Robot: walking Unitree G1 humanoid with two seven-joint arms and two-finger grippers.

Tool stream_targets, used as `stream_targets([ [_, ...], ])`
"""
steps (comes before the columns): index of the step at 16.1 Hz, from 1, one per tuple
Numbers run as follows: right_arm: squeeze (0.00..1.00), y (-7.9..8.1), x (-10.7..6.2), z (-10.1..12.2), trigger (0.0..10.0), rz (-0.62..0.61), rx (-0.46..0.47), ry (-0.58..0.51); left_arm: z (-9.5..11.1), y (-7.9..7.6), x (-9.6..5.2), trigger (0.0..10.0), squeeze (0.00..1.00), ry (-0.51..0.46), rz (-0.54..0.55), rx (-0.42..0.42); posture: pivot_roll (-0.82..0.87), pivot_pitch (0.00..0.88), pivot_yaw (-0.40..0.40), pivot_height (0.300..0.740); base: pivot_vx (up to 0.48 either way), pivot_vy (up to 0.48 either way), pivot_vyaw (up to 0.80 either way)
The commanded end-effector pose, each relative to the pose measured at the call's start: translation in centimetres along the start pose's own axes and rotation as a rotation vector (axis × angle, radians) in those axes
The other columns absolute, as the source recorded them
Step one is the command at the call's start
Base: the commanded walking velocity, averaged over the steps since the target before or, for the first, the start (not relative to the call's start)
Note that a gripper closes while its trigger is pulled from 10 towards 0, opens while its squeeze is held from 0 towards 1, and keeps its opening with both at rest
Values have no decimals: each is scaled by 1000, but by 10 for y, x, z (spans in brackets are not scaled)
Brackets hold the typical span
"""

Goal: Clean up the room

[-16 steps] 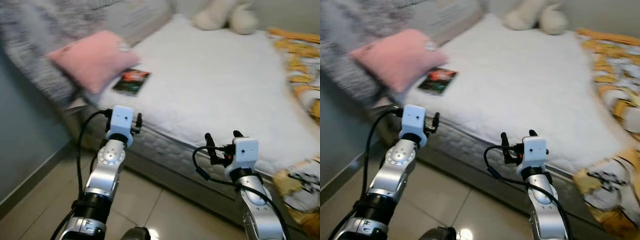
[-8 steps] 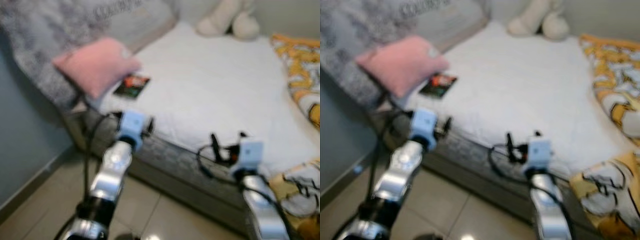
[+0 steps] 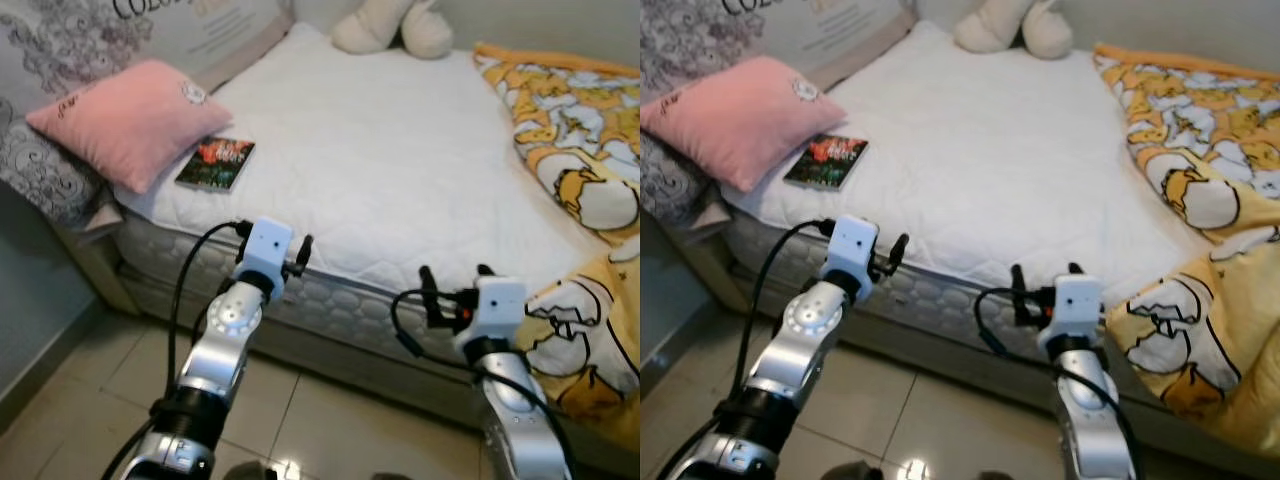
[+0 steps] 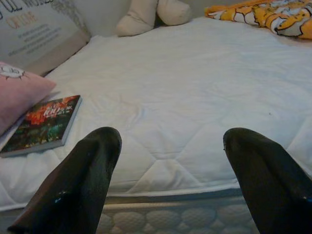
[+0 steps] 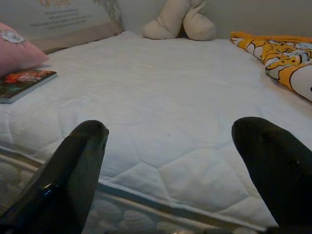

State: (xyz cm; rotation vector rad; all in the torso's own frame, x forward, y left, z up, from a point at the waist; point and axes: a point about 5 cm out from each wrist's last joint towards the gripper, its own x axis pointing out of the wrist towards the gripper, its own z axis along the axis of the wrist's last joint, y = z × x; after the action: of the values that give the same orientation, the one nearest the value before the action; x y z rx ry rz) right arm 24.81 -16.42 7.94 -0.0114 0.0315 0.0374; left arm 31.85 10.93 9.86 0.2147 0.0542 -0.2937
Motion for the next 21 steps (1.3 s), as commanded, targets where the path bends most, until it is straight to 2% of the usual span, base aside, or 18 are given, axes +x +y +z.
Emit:
stream_targets([
  [1, 0, -4, 0, 1, 10000, -16, -11, -7, 0, -3, 1, 10000, 0, -5, -21, -17, -100, 0, 0, 714, 0, 0, 0],
  [4, 0, -5, 1, 1, 10000, -29, 11, -4, -1, -4, -1, 10000, 0, -20, -56, -23, -101, 0, -2, 714, 0, 0, -504],
  [5, 0, -9, -1, 5, 10000, -64, 27, -33, -6, 7, -1, 10000, 0, 16, -10, -144, -101, 0, -2, 714, 0, 0, -744],
  [6, 0, -13, -5, 7, 10000, -100, 39, -55, -15, 25, -6, 10000, 0, 54, 76, -217, -102, 0, 2, 714, 0, 0, -738],
  [8, 0, -18, -12, 6, 10000, -130, 37, -58, -24, 42, -15, 10000, 0, 77, 138, -202, -104, 0, 5, 714, 0, 0, -741],
  [9, 0, -22, -19, 2, 10000, -149, 37, -48, -30, 48, -24, 10000, 0, 89, 144, -184, -103, 0, 7, 714, 0, 0, -738],
  [10, 0, -25, -27, -5, 10000, -158, 25, -24, -33, 47, -32, 10000, 0, 92, 123, -162, -102, 0, 10, 714, 0, 0, -744],
  [11, 0, -27, -34, -12, 10000, -162, 22, 6, -32, 36, -38, 10000, 0, 71, 65, -105, -102, 0, 12, 714, 0, 0, 0],
  [12, 0, -25, -34, -13, 10000, -153, 21, 10, -30, 33, -38, 10000, 0, 59, 68, -102, -102, 0, 12, 714, 0, 0, 0],
  [16, 0, -16, -21, -8, 10000, -68, 28, 11, -23, 35, -39, 10000, 0, 35, 197, -109, -99, 0, 4, 714, 210, -291, 0],
  [21, 0, -20, -13, -5, 10000, -54, 7, 7, -18, 30, -37, 10000, 0, 16, 171, -90, -82, 0, -13, 714, 292, -377, 389],
])
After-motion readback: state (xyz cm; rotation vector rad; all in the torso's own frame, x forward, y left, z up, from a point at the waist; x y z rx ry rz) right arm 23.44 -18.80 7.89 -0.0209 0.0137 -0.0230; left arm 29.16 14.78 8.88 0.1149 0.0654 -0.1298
